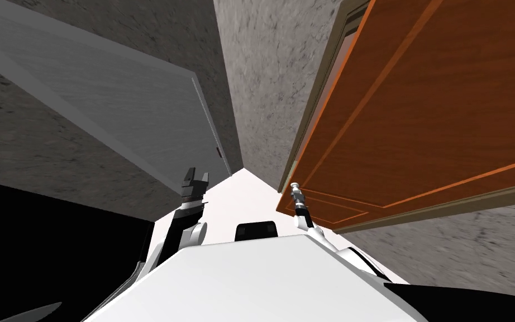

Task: Pull the door open

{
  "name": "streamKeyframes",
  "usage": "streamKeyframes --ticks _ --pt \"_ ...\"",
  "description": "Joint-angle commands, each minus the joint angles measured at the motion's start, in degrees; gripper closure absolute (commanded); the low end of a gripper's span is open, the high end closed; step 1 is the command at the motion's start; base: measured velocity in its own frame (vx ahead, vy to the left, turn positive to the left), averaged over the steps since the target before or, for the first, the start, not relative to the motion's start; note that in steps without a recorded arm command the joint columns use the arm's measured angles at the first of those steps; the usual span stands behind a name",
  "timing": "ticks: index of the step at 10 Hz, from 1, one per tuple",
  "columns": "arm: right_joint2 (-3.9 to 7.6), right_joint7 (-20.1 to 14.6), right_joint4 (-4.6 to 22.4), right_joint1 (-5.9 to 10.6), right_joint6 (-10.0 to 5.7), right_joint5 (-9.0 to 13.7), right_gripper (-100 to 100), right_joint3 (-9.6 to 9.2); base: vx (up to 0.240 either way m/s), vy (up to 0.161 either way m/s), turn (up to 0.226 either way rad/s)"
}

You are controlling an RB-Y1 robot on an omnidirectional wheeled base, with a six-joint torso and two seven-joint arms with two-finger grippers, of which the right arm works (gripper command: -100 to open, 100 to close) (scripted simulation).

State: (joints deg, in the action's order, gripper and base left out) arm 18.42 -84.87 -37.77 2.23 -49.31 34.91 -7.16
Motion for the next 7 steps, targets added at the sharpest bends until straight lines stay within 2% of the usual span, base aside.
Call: streamKeyframes --ticks 1,5,6,7 --pt "0.62 -1.8 -0.1 -0.4 -0.28 -0.6 100 -1.5 -0.248 -0.004 0.108" --pt "2.33 -4.8 -1.0 -1.31 -0.5 -1.8 100 -4.07 -0.216 -0.029 0.099" --pt "2.1 -4.4 -0.8 -1.37 -0.26 -1.6 100 -3.7 -0.094 -0.018 0.028" --pt "2.76 -5.5 -1.2 -2.01 -0.65 -2.2 100 -4.91 -0.141 -0.024 0.083"
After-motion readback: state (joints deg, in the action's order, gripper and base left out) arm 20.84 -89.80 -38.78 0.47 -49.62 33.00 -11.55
